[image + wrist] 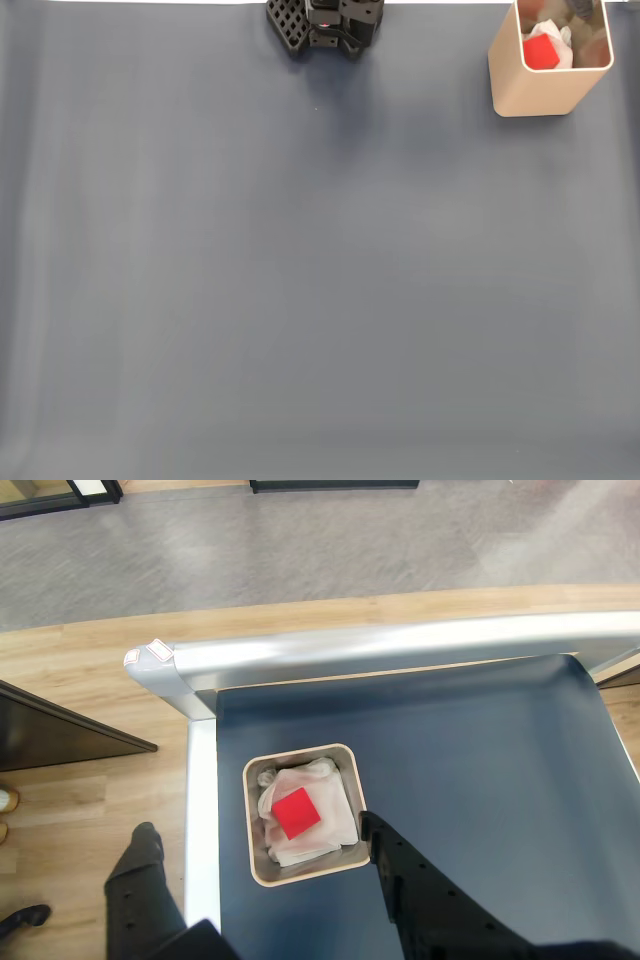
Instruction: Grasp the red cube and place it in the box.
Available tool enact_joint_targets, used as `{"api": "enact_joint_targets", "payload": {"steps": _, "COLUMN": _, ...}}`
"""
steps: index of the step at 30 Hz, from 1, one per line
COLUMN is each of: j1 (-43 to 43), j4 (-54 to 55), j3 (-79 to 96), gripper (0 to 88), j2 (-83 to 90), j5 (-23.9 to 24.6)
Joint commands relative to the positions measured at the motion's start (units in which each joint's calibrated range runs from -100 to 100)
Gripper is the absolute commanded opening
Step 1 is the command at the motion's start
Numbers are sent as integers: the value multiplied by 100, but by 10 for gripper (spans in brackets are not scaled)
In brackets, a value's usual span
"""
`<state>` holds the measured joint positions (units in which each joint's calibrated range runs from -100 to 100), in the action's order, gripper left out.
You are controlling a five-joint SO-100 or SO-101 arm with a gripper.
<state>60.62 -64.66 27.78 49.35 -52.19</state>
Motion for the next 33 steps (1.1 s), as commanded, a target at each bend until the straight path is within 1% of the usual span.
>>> {"api": "enact_joint_targets", "payload": {"steps": 1, "j1": 26, "j4": 176, "j3": 39, "gripper": 478, "j2": 114, "j5": -10}}
{"api": "enact_joint_targets", "payload": {"steps": 15, "j1": -2, "j4": 373, "j3": 258, "gripper": 478, "j2": 244, "j5": 59}}
{"api": "enact_joint_targets", "payload": {"steps": 19, "j1": -9, "j4": 406, "j3": 267, "gripper": 447, "j2": 253, "j5": 137}}
{"api": "enact_joint_targets", "payload": {"steps": 21, "j1": -45, "j4": 488, "j3": 294, "gripper": 414, "j2": 253, "j5": 161}}
{"api": "enact_joint_targets", "payload": {"steps": 27, "j1": -265, "j4": 520, "j3": 303, "gripper": 241, "j2": 296, "j5": 181}}
{"api": "enact_joint_targets", "payload": {"steps": 33, "j1": -676, "j4": 520, "j3": 303, "gripper": 105, "j2": 331, "j5": 176}}
